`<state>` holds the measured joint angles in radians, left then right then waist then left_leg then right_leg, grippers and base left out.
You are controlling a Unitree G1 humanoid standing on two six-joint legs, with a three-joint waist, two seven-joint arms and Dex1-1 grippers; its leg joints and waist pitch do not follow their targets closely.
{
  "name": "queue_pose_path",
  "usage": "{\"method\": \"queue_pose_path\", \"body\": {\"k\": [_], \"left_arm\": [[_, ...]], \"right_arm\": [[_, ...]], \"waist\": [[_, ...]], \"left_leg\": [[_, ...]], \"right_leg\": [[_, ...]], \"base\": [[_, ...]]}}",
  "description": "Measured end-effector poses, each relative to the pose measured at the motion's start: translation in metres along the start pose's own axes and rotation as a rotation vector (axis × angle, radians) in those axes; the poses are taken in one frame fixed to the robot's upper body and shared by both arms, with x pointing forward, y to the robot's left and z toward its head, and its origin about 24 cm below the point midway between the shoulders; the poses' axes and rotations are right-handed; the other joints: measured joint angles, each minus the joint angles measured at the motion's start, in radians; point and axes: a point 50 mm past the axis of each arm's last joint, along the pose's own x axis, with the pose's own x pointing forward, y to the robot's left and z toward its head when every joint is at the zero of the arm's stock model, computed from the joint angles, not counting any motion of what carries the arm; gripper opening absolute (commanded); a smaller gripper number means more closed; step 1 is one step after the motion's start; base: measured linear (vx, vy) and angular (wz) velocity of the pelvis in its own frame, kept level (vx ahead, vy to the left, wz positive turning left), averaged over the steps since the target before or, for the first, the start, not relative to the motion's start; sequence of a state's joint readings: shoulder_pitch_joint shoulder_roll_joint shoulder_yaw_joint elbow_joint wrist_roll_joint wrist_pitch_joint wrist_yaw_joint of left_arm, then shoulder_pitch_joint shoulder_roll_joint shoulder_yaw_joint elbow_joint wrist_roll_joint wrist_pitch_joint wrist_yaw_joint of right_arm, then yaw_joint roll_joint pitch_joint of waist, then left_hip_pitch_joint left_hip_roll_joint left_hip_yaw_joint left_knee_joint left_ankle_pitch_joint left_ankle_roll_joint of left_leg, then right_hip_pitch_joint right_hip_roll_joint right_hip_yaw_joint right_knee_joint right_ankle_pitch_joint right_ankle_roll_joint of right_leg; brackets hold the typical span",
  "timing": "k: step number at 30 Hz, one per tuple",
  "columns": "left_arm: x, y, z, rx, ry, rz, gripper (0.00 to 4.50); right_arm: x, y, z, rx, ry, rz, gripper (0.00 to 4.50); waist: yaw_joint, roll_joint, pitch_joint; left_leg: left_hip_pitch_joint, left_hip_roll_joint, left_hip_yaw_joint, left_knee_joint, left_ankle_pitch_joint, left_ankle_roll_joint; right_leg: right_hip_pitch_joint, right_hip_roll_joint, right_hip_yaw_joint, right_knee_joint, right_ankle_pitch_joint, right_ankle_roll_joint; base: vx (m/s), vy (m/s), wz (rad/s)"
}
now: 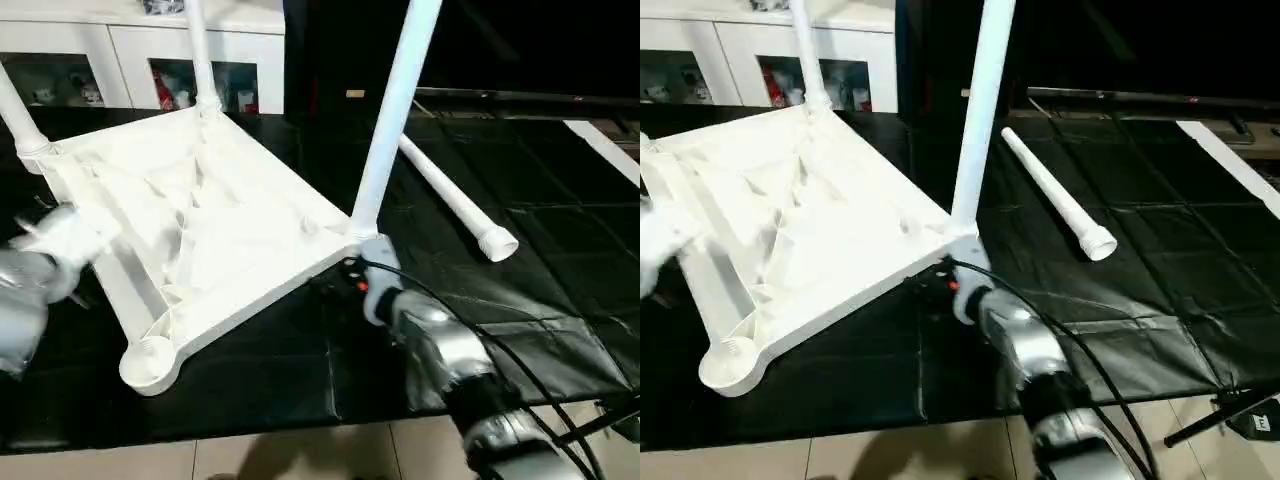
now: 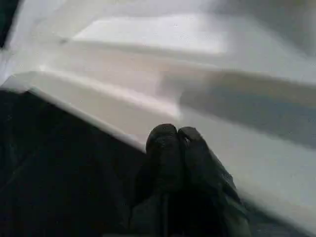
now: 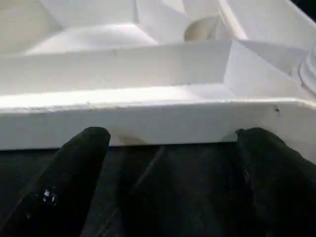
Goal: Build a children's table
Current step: Rotate table base
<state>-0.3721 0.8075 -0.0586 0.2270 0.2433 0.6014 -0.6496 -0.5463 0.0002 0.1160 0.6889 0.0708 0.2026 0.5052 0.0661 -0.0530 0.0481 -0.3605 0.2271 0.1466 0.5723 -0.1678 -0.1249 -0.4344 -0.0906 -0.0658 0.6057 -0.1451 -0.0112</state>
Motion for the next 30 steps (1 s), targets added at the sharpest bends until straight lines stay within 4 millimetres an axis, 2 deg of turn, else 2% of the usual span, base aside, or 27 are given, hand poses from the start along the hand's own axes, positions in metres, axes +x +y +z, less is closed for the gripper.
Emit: {"method": "queue_pose_path", "body": {"k": [5,8,17,20,24,27,30], "left_arm": [[0.001,-0.024,0.006,0.034,-0.015,-0.169,0.11],[-0.006,-0.037,0.001,0.076,0.021,-0.305,0.11],[-0.025,-0.066,0.010,0.106,-0.056,-0.610,0.11],[-0.031,-0.078,0.013,0.113,-0.089,-0.711,0.11],[-0.036,-0.105,0.027,0.098,-0.159,-0.874,0.11],[-0.035,-0.119,0.038,0.111,-0.203,-0.932,0.11],[-0.019,-0.130,0.056,0.113,-0.278,-0.904,0.11]], "right_arm": [[0.010,0.002,0.001,0.010,0.022,-0.026,4.50],[0.014,0.003,0.003,0.017,0.017,-0.031,4.50],[0.017,-0.002,0.006,0.004,0.029,-0.034,4.50],[0.019,-0.003,0.006,-0.006,0.054,-0.032,4.50],[0.019,-0.010,0.005,-0.011,0.067,-0.062,4.50],[0.019,-0.010,0.006,-0.006,0.063,-0.073,4.50],[0.020,-0.010,0.008,-0.013,0.048,-0.078,4.50]], "waist": [[-0.006,0.000,0.000],[-0.014,0.001,0.001],[-0.018,0.000,0.000],[-0.033,0.000,0.000],[-0.041,0.000,0.000],[-0.042,0.001,0.001],[-0.034,0.004,0.002]], "left_leg": [[0.003,0.000,0.000,0.000,0.000,-0.001],[0.003,0.000,0.000,0.000,0.000,-0.001],[0.005,0.000,0.000,0.000,0.000,-0.001],[0.004,0.000,0.001,0.000,0.000,-0.001],[0.002,0.001,0.003,0.000,-0.001,-0.002],[0.003,0.001,0.003,0.000,-0.001,-0.002],[0.004,0.002,0.002,0.001,-0.001,-0.002]], "right_leg": [[0.000,0.000,0.001,0.004,0.000,0.000],[0.000,0.001,0.001,0.005,-0.001,0.001],[0.000,0.001,0.002,0.005,-0.003,0.004],[0.000,0.001,0.003,0.005,-0.001,0.001],[0.000,0.002,0.004,0.006,-0.001,0.000],[-0.001,0.003,0.004,0.007,-0.001,0.000],[0.000,0.004,0.004,0.008,0.000,-0.002]], "base": [[0.000,0.000,0.00],[0.000,0.000,0.00],[0.000,0.000,0.00],[0.000,0.000,0.00],[0.000,0.000,0.00],[0.000,0.000,0.00],[0.000,0.000,0.00]]}}
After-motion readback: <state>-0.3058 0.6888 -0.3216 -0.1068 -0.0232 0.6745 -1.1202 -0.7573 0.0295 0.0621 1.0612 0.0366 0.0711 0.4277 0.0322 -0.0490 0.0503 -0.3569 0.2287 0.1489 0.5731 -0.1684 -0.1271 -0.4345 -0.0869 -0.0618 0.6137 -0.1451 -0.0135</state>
